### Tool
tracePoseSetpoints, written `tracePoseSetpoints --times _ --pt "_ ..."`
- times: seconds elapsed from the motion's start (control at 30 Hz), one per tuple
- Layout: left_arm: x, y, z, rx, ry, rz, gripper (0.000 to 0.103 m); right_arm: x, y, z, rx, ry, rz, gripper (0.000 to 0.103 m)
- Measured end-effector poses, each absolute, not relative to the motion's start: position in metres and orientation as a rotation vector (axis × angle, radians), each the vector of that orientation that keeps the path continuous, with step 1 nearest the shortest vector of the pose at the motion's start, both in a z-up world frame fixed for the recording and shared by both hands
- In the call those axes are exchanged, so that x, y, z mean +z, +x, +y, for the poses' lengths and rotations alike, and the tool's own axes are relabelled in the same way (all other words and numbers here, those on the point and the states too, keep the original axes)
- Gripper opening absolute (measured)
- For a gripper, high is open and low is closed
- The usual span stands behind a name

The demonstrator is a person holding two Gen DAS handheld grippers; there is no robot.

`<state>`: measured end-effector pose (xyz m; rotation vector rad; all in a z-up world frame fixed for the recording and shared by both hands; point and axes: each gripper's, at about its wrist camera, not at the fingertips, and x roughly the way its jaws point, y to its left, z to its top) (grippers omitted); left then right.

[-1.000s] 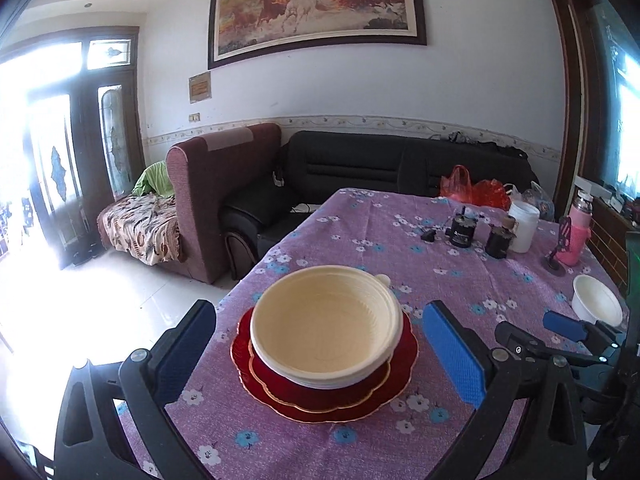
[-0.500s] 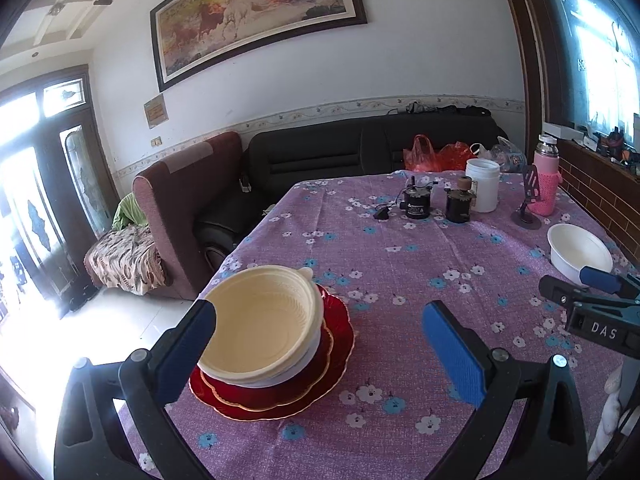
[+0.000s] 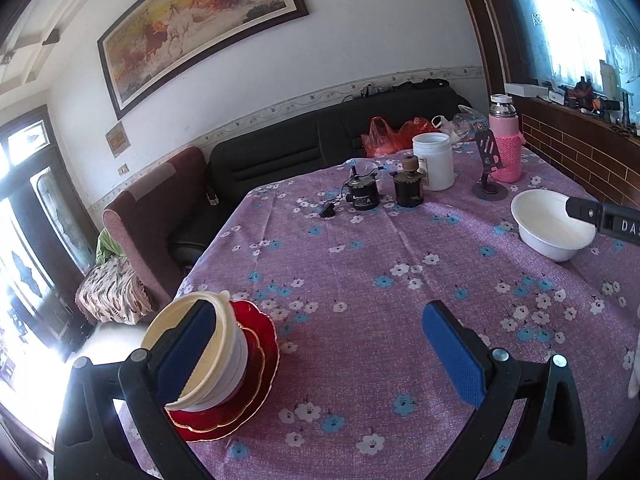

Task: Organize plates and bowls
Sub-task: 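Move the left tool to the white bowl beside the pink thermos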

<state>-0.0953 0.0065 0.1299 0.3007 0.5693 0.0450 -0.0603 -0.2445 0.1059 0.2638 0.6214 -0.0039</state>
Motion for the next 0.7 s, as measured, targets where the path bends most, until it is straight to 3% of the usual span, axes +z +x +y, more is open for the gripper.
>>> tracePoseSetpoints --times 0.37,0.7 --pt "0.131 -0.032 -0.046 -0.214 0.167 0.748 0.103 0.109 -0.015 -0.334 -0.138 0.418 0.605 0.085" --pt "0.099 0.037 -0.114 -0.321 0.084 0.882 0.103 0.061 0.025 -0.377 -0.201 0.475 0.727 0.085"
